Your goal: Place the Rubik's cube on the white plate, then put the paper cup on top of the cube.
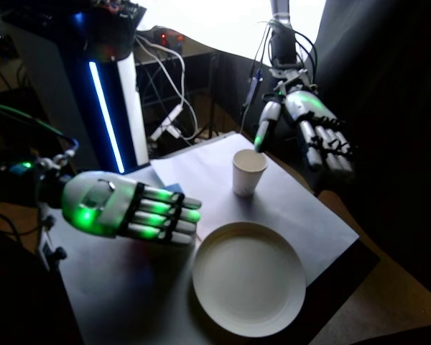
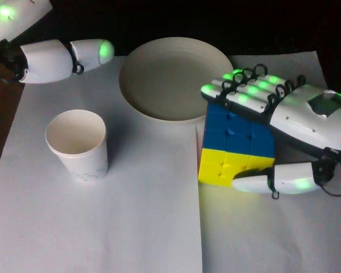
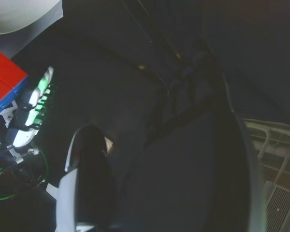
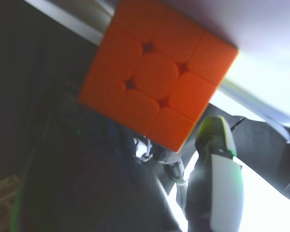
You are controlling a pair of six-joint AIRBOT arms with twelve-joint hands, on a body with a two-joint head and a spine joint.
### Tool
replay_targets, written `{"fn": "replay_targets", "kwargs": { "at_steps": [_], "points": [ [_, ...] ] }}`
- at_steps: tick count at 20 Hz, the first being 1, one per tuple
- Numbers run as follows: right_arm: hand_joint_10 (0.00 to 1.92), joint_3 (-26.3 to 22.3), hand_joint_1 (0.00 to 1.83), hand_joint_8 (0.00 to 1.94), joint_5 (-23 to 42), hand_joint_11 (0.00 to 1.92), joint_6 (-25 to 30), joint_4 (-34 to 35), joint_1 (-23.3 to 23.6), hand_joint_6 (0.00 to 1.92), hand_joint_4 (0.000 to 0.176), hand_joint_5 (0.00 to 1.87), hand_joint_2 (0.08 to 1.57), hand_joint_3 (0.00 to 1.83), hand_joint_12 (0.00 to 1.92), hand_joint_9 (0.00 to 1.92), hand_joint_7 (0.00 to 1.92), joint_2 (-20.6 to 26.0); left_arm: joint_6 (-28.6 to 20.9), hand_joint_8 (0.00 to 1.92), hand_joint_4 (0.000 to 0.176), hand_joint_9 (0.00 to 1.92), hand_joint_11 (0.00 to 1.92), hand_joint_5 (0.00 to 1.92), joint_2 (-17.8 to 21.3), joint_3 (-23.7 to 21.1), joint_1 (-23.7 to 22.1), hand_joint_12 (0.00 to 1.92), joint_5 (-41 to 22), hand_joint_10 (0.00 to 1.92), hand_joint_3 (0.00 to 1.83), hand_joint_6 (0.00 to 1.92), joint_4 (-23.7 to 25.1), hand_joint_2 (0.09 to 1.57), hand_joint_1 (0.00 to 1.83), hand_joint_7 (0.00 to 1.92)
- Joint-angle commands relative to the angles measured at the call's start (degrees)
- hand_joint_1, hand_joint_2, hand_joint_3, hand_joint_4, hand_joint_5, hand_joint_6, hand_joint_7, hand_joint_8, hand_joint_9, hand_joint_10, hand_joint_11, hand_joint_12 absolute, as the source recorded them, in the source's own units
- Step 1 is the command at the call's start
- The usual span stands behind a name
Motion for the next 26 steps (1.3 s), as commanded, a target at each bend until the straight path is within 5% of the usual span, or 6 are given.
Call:
{"fn": "replay_targets", "kwargs": {
  "at_steps": [1, 6, 8, 9, 15, 26],
  "points": [
    [0.00, 0.2, 0.67, 0.00, 7.9, 0.00, 0.2, 0.9, 0.6, 0.00, 0.033, 0.00, 1.03, 0.01, 0.00, 0.00, 0.00, -0.3, -0.1, 0.00, 0.097, 0.00, 0.00, 0.01, 0.3, -0.1, -0.4, 0.16, -7.0, 0.00, 0.00, 0.00, -0.8, 1.25, 0.17, 0.00],
    [0.00, 0.4, 0.73, 0.00, 8.5, 0.00, 0.2, 2.8, 0.6, 0.00, 0.000, 0.00, 1.05, 0.01, 0.00, 0.00, 0.00, -2.1, -0.1, 0.00, 0.109, 0.00, 0.00, 0.01, 0.4, -0.2, -0.3, 0.27, -7.1, 0.00, 0.00, 0.00, -1.0, 1.25, 0.17, 0.00],
    [0.02, 0.4, 0.78, 0.01, 8.6, 0.00, 0.2, 3.2, 0.3, 0.00, 0.000, 0.00, 1.09, 0.00, 0.82, 0.10, 0.04, -2.3, -0.1, 0.00, 0.104, 0.00, 0.00, 0.02, 0.4, -0.2, -0.2, 0.25, -7.2, 0.00, 0.00, 0.00, -1.1, 1.25, 0.19, 0.00],
    [0.59, 0.4, 0.83, 0.05, 8.8, 0.00, 0.2, 3.7, 0.0, 0.01, 0.000, 0.10, 1.10, 0.01, 1.64, 0.17, 0.24, -2.3, -0.1, 0.00, 0.081, 0.00, 0.00, 0.02, 0.4, -0.2, -0.2, 0.20, -7.2, 0.00, 0.00, 0.00, -1.1, 1.27, 0.20, 0.00],
    [1.92, 0.0, 1.15, 1.61, 11.8, 0.87, 0.2, 6.3, -1.8, 1.63, 0.000, 0.40, 1.32, 0.02, 1.92, 0.74, 0.70, -2.3, -0.1, 0.00, 0.093, 0.00, 0.00, 0.02, 0.7, -0.4, 0.2, 0.48, -7.5, 0.00, 0.00, 0.00, -1.4, 1.26, 0.18, 0.00],
    [1.92, -1.1, 1.10, 1.73, 18.1, 0.81, 0.2, 4.8, -0.6, 1.55, 0.000, 0.52, 1.34, 0.01, 1.92, 0.65, 0.65, -0.1, -0.1, 0.00, 0.086, 0.00, 0.00, 0.02, 0.6, -0.3, 0.4, 0.30, -7.6, 0.00, 0.00, 0.00, -1.6, 1.27, 0.20, 0.00]
  ]
}}
